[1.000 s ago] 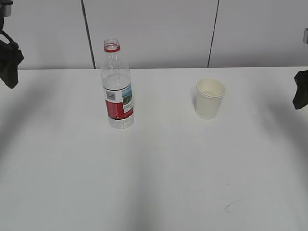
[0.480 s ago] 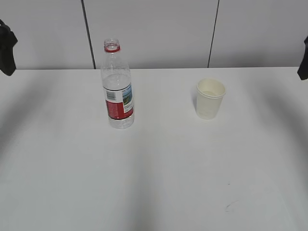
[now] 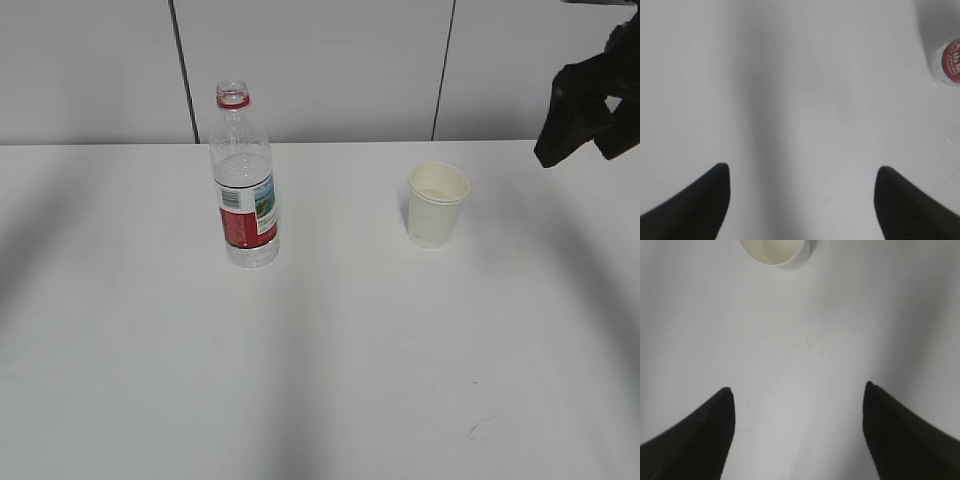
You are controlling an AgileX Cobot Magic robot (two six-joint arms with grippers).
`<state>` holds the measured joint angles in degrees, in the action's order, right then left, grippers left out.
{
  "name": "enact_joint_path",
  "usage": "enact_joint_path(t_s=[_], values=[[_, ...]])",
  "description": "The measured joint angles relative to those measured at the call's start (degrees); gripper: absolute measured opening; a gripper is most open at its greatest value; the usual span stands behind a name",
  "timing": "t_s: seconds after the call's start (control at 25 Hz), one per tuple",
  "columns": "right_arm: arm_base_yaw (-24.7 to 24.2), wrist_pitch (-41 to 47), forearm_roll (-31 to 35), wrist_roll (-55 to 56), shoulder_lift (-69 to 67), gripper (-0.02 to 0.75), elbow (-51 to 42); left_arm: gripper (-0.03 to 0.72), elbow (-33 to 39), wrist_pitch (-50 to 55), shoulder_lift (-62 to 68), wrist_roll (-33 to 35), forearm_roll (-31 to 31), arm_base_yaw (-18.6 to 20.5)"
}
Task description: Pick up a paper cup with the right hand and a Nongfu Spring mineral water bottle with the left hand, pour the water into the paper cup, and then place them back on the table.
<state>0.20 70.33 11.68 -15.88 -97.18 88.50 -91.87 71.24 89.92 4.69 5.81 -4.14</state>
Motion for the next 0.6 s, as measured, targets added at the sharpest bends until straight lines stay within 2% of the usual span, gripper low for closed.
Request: enact_joint_path(t_s=[0.2, 0.6], values=[[0.3, 0.0, -2.9, -0.1, 0.6, 0.585, 0.0, 0.529, 3.9, 0.0, -4.6, -0.4, 0.0, 0.0], [0.3, 0.3, -3.7, 0.0, 10.6, 0.585, -5.1, 0.529, 22.1, 0.1, -19.2, -1.2, -0.8, 0.0]])
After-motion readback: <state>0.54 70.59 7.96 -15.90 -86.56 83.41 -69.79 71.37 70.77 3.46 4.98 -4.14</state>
